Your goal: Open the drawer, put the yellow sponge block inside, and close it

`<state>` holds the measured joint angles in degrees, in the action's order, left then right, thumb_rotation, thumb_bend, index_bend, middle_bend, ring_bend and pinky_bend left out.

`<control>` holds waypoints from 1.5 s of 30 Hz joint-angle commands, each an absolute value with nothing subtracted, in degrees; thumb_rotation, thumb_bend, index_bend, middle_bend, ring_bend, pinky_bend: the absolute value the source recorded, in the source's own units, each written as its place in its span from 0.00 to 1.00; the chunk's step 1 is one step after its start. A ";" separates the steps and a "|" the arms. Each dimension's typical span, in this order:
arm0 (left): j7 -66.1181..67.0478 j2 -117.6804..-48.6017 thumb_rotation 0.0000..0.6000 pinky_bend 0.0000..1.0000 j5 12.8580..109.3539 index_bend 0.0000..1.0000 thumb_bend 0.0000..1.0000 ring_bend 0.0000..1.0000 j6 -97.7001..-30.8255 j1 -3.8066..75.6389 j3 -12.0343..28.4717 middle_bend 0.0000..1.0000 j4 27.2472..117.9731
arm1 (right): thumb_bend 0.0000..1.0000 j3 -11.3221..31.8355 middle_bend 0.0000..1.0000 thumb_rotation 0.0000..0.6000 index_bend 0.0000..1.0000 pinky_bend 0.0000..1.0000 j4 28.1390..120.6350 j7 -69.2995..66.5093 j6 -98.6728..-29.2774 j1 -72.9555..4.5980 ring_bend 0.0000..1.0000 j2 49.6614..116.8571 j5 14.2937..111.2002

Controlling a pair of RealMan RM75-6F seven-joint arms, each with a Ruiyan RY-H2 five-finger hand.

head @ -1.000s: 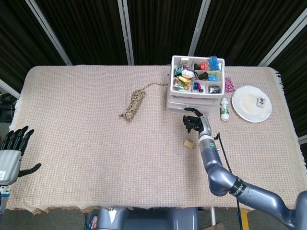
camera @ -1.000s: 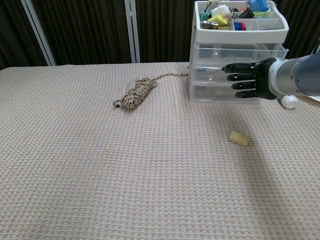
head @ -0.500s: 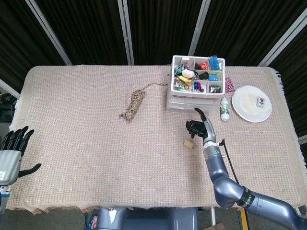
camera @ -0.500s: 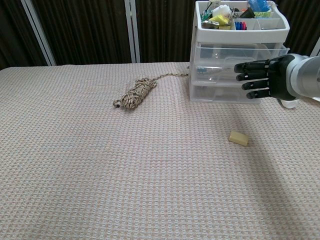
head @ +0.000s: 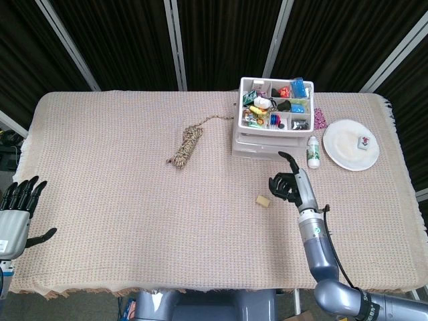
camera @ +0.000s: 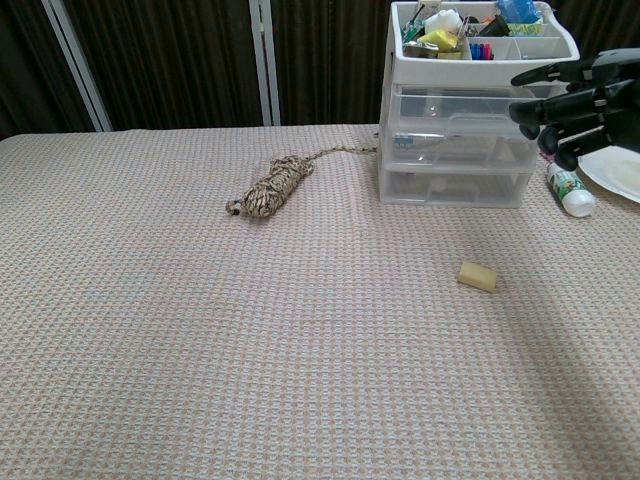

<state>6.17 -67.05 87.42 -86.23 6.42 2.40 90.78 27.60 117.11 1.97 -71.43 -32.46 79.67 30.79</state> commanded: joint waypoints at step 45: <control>7.07 -67.69 1.00 0.00 88.91 0.03 0.15 0.00 -88.08 6.48 2.88 0.00 88.62 | 0.39 22.20 0.70 1.00 0.23 0.75 98.55 32.57 -78.81 -41.65 0.69 85.73 31.42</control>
